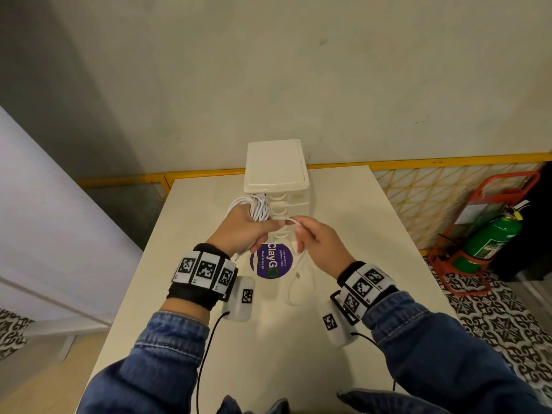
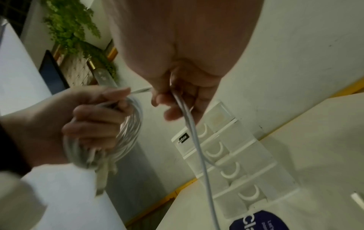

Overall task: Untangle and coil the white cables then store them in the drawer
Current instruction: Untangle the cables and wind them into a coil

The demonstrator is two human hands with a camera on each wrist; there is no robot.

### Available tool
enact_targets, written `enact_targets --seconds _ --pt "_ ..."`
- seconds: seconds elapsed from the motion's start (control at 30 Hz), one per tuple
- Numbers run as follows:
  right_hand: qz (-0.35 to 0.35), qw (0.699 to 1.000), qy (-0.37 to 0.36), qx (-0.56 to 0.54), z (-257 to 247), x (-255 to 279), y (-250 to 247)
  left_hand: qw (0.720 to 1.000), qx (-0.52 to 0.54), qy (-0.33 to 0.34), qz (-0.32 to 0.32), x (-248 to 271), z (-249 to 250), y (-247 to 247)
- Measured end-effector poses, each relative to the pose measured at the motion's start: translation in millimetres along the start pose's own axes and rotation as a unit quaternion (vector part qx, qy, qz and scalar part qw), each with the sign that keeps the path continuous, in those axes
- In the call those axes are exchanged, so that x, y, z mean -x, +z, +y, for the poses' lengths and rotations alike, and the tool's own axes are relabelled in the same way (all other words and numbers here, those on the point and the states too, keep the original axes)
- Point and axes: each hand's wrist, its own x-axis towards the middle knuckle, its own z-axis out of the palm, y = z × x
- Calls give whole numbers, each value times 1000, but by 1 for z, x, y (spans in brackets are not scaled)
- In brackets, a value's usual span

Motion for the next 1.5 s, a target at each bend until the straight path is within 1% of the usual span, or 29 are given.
enact_targets --seconds 0.07,0.13,0.2,0.3,0.4,0.5,0.57,0.67,0.73,0.83,0.97,1.13,1.23,1.27,1.33,1.43,1.5 --pt "45 999 -28 -8 1 -5 -9 997 -44 -18 -64 4 -1 3" --pt "55 997 -61 13 0 -12 -16 990 -66 -33 -116 10 -2 10" --pt "67 995 -70 22 -1 -17 -19 987 -52 -29 -148 12 -3 16" --pt "93 993 -75 11 -3 -19 -21 978 0 -27 -208 16 -1 23" --pt "88 993 -81 -17 -4 -20 -20 965 57 -33 -253 17 3 28" --pt "87 991 -94 -26 -6 -21 -20 958 107 -41 -262 17 6 34" --pt "112 987 -108 -33 -11 -22 -23 957 124 -54 -259 19 8 37" --pt "158 980 -121 -27 -12 -27 -30 966 146 -56 -208 20 7 42" --pt "154 982 -110 -8 -6 -27 -31 968 163 -44 -185 20 9 41" --pt "128 987 -98 1 5 -24 -27 964 188 -25 -189 21 14 37" --pt "127 986 -103 -20 12 -21 -23 945 254 -1 -204 24 25 36" --pt "125 987 -99 -34 14 -22 -24 907 340 15 -248 24 28 33" --pt "134 984 -112 -20 17 -23 -25 880 387 45 -271 22 29 29" --pt "142 983 -112 -11 21 -22 -25 877 392 53 -273 21 30 27" --pt "148 984 -96 -3 29 -19 -26 879 393 56 -265 21 33 23" --pt "117 991 -60 -21 34 -15 -23 881 405 52 -239 20 34 20" --pt "107 993 -41 -19 36 -11 -24 865 438 83 -229 19 33 16"
